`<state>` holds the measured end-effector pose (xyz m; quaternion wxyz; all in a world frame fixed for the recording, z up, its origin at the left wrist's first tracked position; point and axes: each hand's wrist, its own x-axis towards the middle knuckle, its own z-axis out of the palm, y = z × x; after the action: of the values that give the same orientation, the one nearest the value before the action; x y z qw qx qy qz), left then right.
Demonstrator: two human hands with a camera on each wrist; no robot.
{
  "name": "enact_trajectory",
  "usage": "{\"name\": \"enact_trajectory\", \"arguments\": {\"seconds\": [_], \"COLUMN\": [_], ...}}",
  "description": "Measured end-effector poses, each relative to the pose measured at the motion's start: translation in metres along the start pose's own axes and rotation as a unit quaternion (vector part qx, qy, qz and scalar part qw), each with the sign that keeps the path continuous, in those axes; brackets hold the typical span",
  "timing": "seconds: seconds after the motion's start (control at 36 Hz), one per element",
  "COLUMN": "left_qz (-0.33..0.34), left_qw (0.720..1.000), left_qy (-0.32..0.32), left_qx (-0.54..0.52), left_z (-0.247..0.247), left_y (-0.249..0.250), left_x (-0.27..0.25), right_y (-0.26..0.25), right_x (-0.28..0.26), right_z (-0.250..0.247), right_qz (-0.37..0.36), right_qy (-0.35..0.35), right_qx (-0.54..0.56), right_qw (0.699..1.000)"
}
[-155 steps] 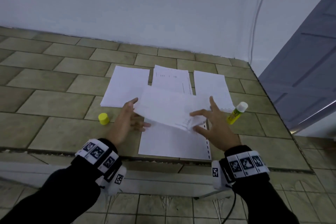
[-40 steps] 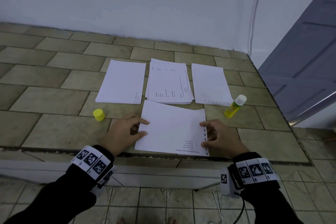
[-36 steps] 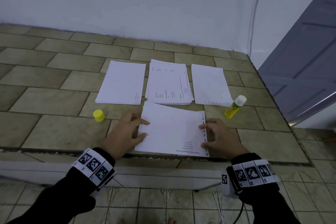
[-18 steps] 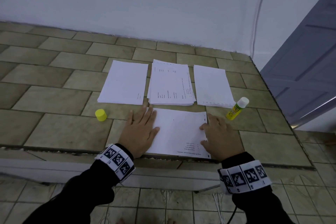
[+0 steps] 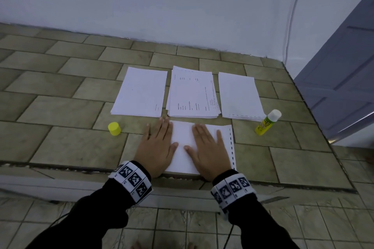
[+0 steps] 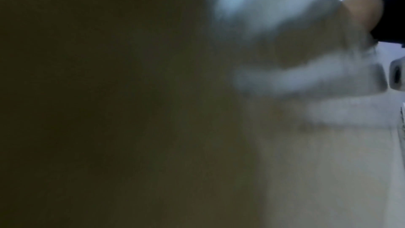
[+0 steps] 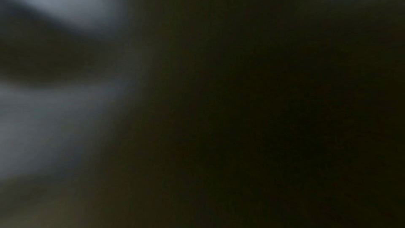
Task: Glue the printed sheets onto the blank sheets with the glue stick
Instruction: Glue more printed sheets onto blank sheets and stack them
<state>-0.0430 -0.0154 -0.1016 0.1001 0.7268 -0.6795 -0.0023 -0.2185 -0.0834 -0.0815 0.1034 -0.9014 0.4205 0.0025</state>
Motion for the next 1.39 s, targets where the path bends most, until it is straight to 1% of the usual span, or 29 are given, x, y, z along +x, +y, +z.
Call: {"name": "enact_trajectory", "arguments": {"seconds": [0.14,0.22,0.33,0.39,0.5,0.56,0.61,0.72,0.83,0.92,0.97,1.03,1.06,1.11,1.19,1.25,1.31,1.39], "left_qz": [-0.01,-0.016,-0.017,-0.016,-0.01,-0.003,0.0,-0.007,-0.009,-0.016,-0.021,-0.027,-0.029,-0.032,-0.037,-0.031,-0.022,-0.019], "left_qw": [1.0,1.0,1.0,1.0,1.0,1.0,1.0,1.0,1.0,1.0,0.999,0.999,0.999,0.999,0.998,0.999,0.999,0.999], "left_qy": [-0.013,-0.017,-0.013,-0.007,0.004,0.007,0.009,0.003,-0.003,-0.013,-0.02,-0.03,-0.033,-0.032,-0.036,-0.037,-0.037,-0.036], "left_qx": [0.008,0.009,0.012,0.012,0.008,0.007,0.006,0.013,0.014,0.017,0.023,0.02,0.018,0.016,0.019,0.014,0.005,0.016], "left_z": [-0.001,-0.001,0.0,-0.001,-0.001,-0.001,0.0,0.0,0.0,0.0,-0.001,-0.001,-0.001,-0.001,-0.002,-0.002,-0.004,-0.005], "left_y": [0.001,0.0,0.001,0.001,0.001,0.002,0.002,0.0,0.001,-0.001,0.0,0.0,0.0,0.0,0.0,0.001,0.002,0.002], "left_x": [0.0,0.0,0.001,0.002,0.002,0.002,0.002,0.002,0.001,0.001,0.001,0.001,0.001,0.002,0.001,0.0,0.001,0.002], "right_y": [0.059,0.067,0.053,0.034,-0.01,-0.022,-0.026,-0.002,0.041,0.06,0.061,0.053,0.045,0.023,-0.012,-0.027,-0.028,-0.012], "right_x": [-0.018,-0.02,-0.018,-0.015,-0.006,0.001,0.005,-0.001,-0.019,-0.025,-0.024,-0.02,-0.019,-0.014,-0.003,0.005,0.009,0.005], "right_z": [-0.009,-0.012,-0.018,-0.022,-0.012,-0.002,0.001,0.003,-0.007,-0.013,-0.015,-0.015,-0.017,-0.022,-0.016,-0.006,0.003,0.005], "right_qz": [0.118,0.126,0.143,0.12,-0.012,-0.044,-0.042,-0.021,0.047,0.078,0.093,0.104,0.103,0.083,0.016,-0.023,-0.035,-0.02], "right_qy": [0.014,0.021,0.043,0.045,-0.008,-0.029,-0.038,-0.001,0.009,-0.001,-0.01,0.022,0.037,0.041,0.016,0.011,0.01,0.009], "right_qx": [-0.003,-0.031,-0.051,-0.039,0.0,0.03,0.032,0.0,-0.021,-0.043,-0.073,-0.081,-0.076,-0.055,-0.006,0.02,0.021,0.002], "right_qw": [0.993,0.991,0.987,0.991,1.0,0.998,0.998,1.0,0.999,0.996,0.993,0.991,0.991,0.994,1.0,0.999,0.999,1.0]}}
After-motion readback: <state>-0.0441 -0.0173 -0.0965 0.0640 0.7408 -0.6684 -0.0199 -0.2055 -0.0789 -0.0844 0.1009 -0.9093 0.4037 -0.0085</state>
